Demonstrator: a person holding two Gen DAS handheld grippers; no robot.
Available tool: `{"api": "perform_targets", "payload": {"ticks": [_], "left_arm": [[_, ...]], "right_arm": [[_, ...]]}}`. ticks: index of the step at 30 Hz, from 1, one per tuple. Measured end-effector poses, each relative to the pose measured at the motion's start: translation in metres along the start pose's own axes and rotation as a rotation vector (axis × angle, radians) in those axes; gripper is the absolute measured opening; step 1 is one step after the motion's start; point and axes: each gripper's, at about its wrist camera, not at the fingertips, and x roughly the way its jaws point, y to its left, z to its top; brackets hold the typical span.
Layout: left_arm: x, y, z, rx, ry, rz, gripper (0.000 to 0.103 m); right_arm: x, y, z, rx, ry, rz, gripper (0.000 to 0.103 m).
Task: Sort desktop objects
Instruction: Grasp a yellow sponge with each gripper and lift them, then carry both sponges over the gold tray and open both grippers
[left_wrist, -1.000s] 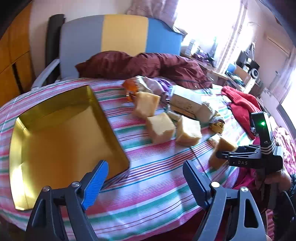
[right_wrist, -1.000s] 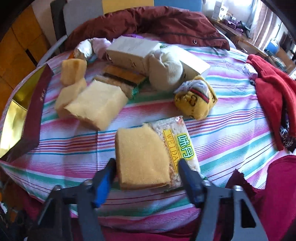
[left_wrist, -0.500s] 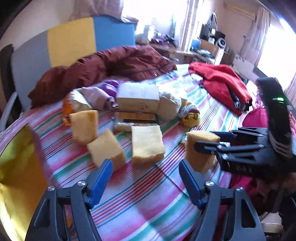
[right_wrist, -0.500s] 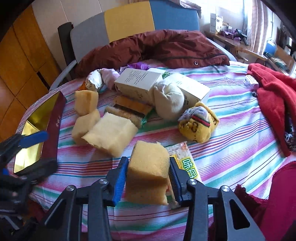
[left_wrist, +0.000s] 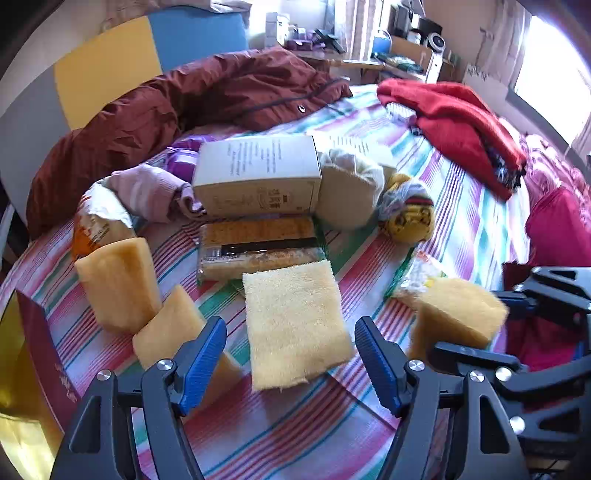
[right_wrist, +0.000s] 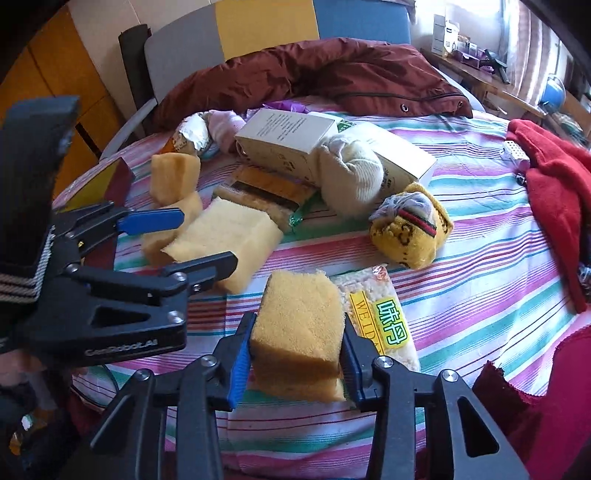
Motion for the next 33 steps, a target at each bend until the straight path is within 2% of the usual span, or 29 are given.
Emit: {"api": "perform_targets", "payload": {"ticks": [2, 4, 7, 10, 14, 19, 22, 25, 29, 32, 33], "left_arm": [[0.008, -0.001, 0.001, 0.004, 0.018, -0.002, 0.072], [0.015, 0.0, 0.0, -0.007, 0.031, -0.017, 0.06], [0.011, 0.004, -0.004, -0.047, 0.01, -0.046, 0.055], [-0.014, 0.008, -0.012, -0.086, -0.052, -0.039, 0.055], [-0.061, 0.019, -0.03, -0.16, -0.145, -0.044, 0.055], [-0.119, 0.05, -0.053, -0.272, -0.244, -0.004, 0.055], [-0.148, 0.081, -0.07, -0.362, -0.281, 0.052, 0.055], [-0.17, 0.122, -0.097, -0.462, -0.301, 0.165, 0.055], [-0.191, 0.178, -0.136, -0.6, -0.301, 0.287, 0.055], [-0.2, 0.215, -0.158, -0.655, -0.293, 0.388, 0.056], [-0.199, 0.225, -0.162, -0.667, -0.28, 0.399, 0.059]], "right_arm": [[0.002, 0.0, 0.0, -0.003, 0.011, -0.007, 0.044], [0.003, 0.001, 0.0, -0.008, 0.01, -0.01, 0.043], [0.003, 0.001, 0.0, -0.008, 0.005, -0.011, 0.041], [-0.002, 0.0, 0.001, -0.005, -0.022, 0.0, 0.04], [-0.019, 0.001, 0.002, -0.007, -0.101, 0.021, 0.04], [-0.036, 0.015, 0.004, -0.04, -0.124, 0.028, 0.041], [-0.05, 0.035, 0.011, -0.074, -0.148, 0.066, 0.041], [-0.057, 0.067, 0.02, -0.143, -0.16, 0.116, 0.041], [-0.054, 0.127, 0.036, -0.252, -0.167, 0.221, 0.041], [-0.042, 0.177, 0.056, -0.319, -0.156, 0.295, 0.041], [-0.04, 0.189, 0.061, -0.325, -0.154, 0.313, 0.041]]}}
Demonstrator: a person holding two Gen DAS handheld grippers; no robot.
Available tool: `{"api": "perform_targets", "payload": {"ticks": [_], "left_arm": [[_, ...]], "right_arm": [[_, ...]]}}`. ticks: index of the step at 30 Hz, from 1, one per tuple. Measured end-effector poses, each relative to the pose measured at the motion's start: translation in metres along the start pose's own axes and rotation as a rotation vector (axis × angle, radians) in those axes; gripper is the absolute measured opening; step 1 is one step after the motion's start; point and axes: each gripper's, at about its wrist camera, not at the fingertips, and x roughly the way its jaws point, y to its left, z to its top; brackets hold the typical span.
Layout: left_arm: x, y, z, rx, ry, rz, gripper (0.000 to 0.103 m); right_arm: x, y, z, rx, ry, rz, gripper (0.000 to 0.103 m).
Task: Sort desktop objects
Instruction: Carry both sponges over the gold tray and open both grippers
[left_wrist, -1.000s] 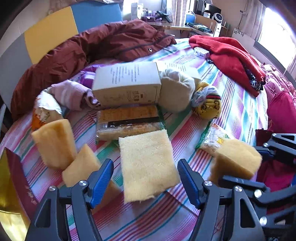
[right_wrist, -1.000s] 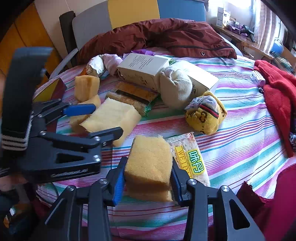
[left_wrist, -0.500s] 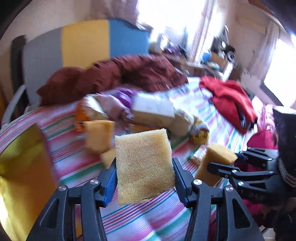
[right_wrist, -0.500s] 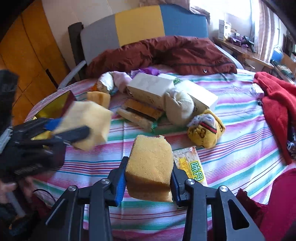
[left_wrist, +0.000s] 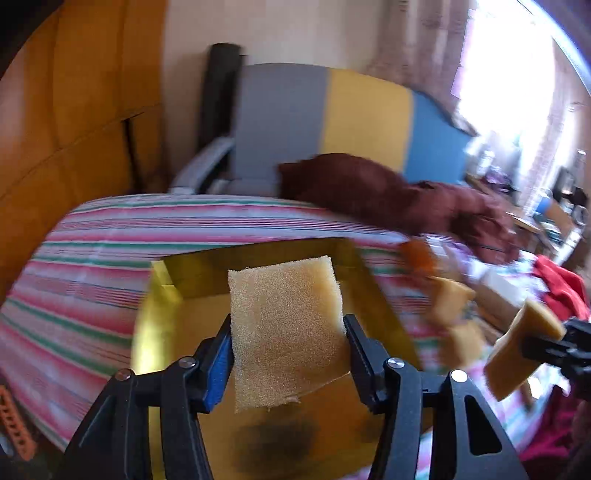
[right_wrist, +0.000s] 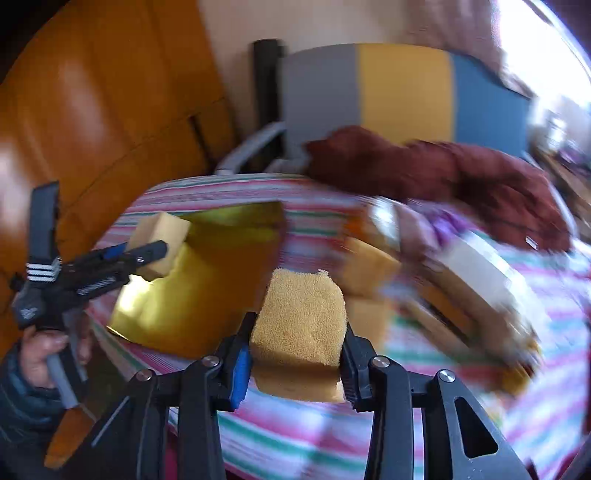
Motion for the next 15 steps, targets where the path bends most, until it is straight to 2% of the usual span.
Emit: {"api": "perform_targets", "payload": {"ticks": [2, 5, 6, 9, 15], "left_arm": [[0.008, 0.023, -0.002, -0.038, 0.023, 0.018, 0.063], [0.009, 0.043, -0.011, -0.07, 0.037, 0.052, 0.075], [0.008, 0.047, -0.016, -0.079, 0.034, 0.049, 0.079], [0.006, 0.056, -0.031, -0.112, 0.037, 0.051, 0.081], [0.0, 0.062, -0.054, -0.173, 0.051, 0.044, 0.081]], "right_arm": [[0.021, 0.023, 0.024, 0.007, -0.031, 0.104, 0.044], [0.042, 0.048, 0.036, -0.005, -0.035, 0.132, 0.077], [0.047, 0.054, 0.035, -0.013, -0.025, 0.141, 0.079], [0.062, 0.062, 0.022, -0.025, 0.037, 0.173, 0.079], [0.11, 0.076, -0.022, -0.081, 0.263, 0.214, 0.079]]}}
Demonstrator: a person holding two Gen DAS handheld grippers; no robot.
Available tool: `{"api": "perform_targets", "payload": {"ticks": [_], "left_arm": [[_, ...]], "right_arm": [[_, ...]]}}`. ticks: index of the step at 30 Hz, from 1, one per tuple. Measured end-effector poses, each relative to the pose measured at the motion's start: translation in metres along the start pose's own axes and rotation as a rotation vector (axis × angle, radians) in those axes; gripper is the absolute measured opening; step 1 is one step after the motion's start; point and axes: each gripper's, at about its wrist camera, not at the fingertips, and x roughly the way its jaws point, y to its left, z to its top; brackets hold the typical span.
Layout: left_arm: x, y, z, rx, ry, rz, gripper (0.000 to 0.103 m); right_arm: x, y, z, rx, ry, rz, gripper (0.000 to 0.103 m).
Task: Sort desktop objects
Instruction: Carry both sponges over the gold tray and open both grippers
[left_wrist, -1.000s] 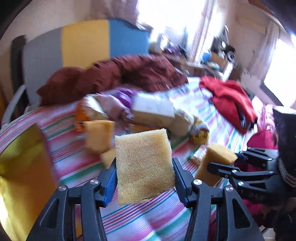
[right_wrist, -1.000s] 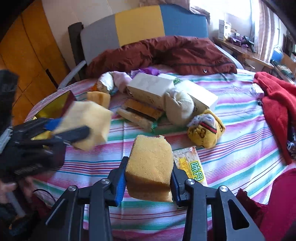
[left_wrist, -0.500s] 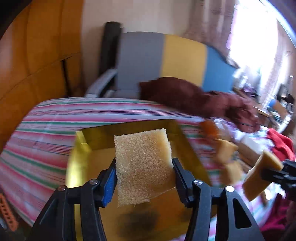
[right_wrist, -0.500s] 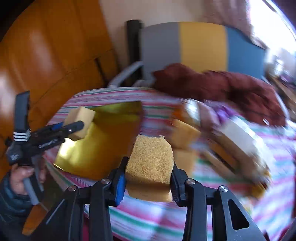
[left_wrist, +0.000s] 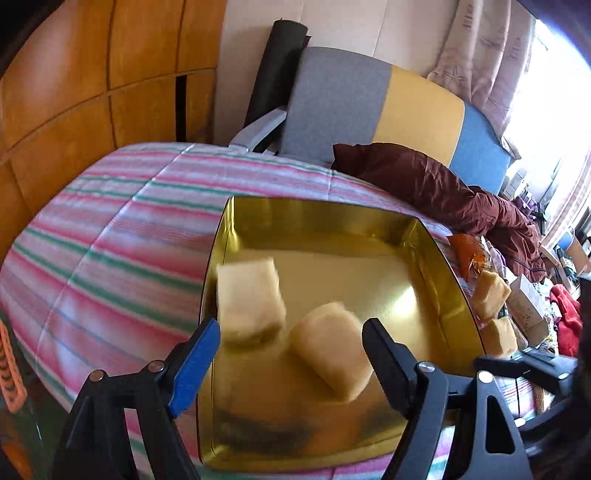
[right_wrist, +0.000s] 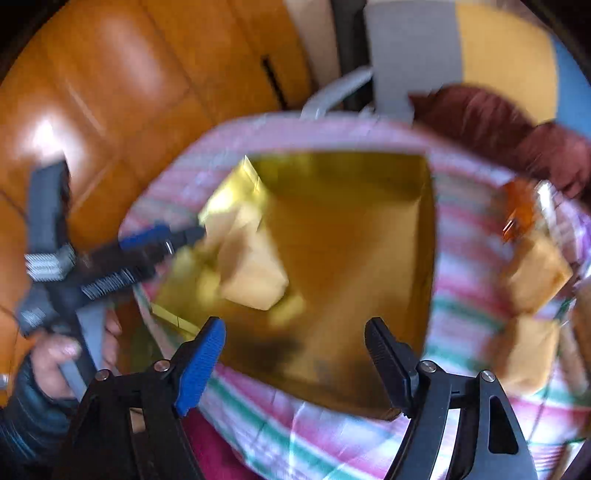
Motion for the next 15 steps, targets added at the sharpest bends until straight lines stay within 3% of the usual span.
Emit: {"api": "perform_targets", "payload": {"ticks": [4, 9, 15], "left_arm": [[-0.003, 0.003, -0.017, -0.012, 0.025, -0.008, 0.081], [-0.008, 0.005, -0.035, -0.022, 0.059, -0.013, 0.081], [-0.018, 0.004, -0.051, -0.044, 0.074, -0.036, 0.08]], "right_arm": [[0.029, 0.0, -0.009, 0.018, 0.103, 0.043, 0.079], [0.034, 0.012, -0.017, -0.051, 0.155, 0.038, 0.087], [0.035, 0.024, -0.042, -0.171, 0.219, -0.038, 0.088]]}}
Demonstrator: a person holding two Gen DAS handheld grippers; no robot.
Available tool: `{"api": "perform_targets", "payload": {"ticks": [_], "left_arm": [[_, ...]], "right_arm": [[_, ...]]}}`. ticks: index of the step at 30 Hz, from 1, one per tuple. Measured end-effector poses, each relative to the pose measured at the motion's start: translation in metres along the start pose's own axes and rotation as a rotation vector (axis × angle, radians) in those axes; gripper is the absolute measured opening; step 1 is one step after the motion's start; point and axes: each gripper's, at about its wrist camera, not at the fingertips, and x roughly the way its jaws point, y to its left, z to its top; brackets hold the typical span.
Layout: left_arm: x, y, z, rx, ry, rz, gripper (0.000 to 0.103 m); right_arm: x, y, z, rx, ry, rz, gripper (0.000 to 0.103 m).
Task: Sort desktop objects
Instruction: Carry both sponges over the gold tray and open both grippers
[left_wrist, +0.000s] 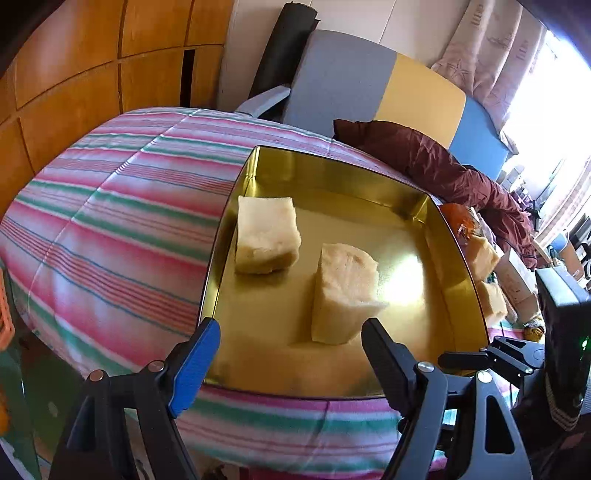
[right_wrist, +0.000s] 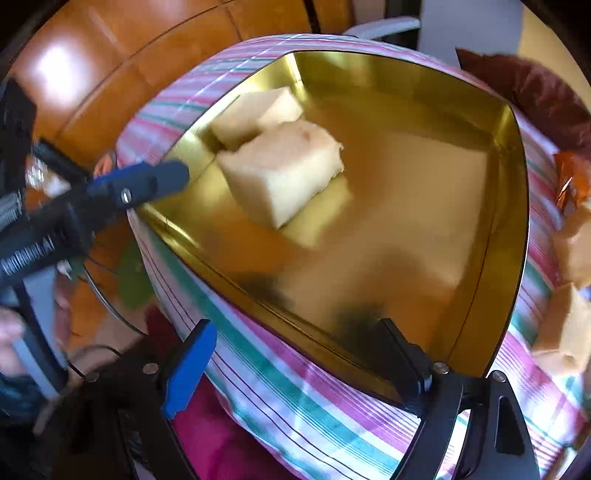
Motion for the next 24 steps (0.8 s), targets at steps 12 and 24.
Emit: {"api": "perform_targets", "payload": {"ticks": [12, 24], "left_arm": [[-0.016, -0.031, -0.023, 0.076, 0.008, -0.074, 0.078], [-0.031, -0.061, 0.0, 0.116, -0.017, -0.157, 0.073]], "right_arm": [[-0.027, -0.003, -0.038, -0.055, -0.03, 0.102, 0.088], [-0.108, -0.07, -0.034, 0.179, -0.333, 0.014, 0.09]]}}
